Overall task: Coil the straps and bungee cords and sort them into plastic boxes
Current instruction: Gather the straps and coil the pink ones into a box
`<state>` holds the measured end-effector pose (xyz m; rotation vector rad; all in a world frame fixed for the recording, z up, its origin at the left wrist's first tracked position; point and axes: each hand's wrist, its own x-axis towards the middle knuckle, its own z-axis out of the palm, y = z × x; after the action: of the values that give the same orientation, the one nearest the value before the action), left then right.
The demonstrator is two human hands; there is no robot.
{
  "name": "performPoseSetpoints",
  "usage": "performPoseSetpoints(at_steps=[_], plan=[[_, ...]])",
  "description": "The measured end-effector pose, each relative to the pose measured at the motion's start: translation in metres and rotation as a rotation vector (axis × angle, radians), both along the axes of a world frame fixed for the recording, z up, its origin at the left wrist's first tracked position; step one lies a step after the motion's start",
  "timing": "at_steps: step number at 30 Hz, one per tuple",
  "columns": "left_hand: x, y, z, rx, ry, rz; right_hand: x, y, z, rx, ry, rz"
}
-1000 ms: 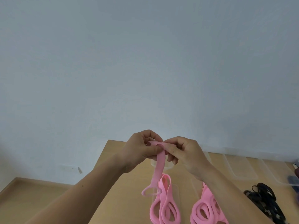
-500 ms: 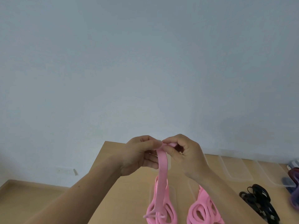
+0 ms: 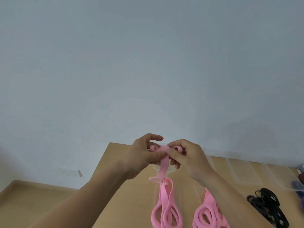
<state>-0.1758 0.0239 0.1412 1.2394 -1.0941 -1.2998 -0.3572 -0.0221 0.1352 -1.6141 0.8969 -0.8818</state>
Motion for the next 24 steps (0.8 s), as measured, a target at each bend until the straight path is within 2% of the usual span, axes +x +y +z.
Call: performPoseSetpoints(at_steps=[3, 5, 9, 17, 19, 22, 24], plan=[[0.001, 0.003, 0.000, 0.075, 0.082, -0.082, 0.000, -0.001, -0.003, -0.063, -0.011, -0.021], [0.001, 0.005, 0.002, 0.110, 0.056, -0.147, 0.000, -0.001, -0.003, -0.084, -0.021, -0.024], [0.003, 0.005, 0.004, 0.138, 0.020, -0.164, -0.001, 0.003, -0.005, -0.152, 0.001, -0.023], [-0.006, 0.004, 0.005, 0.153, 0.105, -0.168, -0.009, 0.005, -0.011, -0.254, 0.045, -0.013], [-0.010, 0.004, 0.004, 0.130, 0.130, -0.118, -0.011, 0.006, -0.012, -0.229, 0.030, -0.008], [-0.012, 0.003, 0.002, 0.069, 0.131, -0.059, -0.013, 0.005, -0.013, -0.045, -0.093, 0.005], [-0.012, 0.003, 0.002, 0.042, 0.110, -0.037, -0.014, 0.004, -0.013, 0.002, -0.105, 0.013]])
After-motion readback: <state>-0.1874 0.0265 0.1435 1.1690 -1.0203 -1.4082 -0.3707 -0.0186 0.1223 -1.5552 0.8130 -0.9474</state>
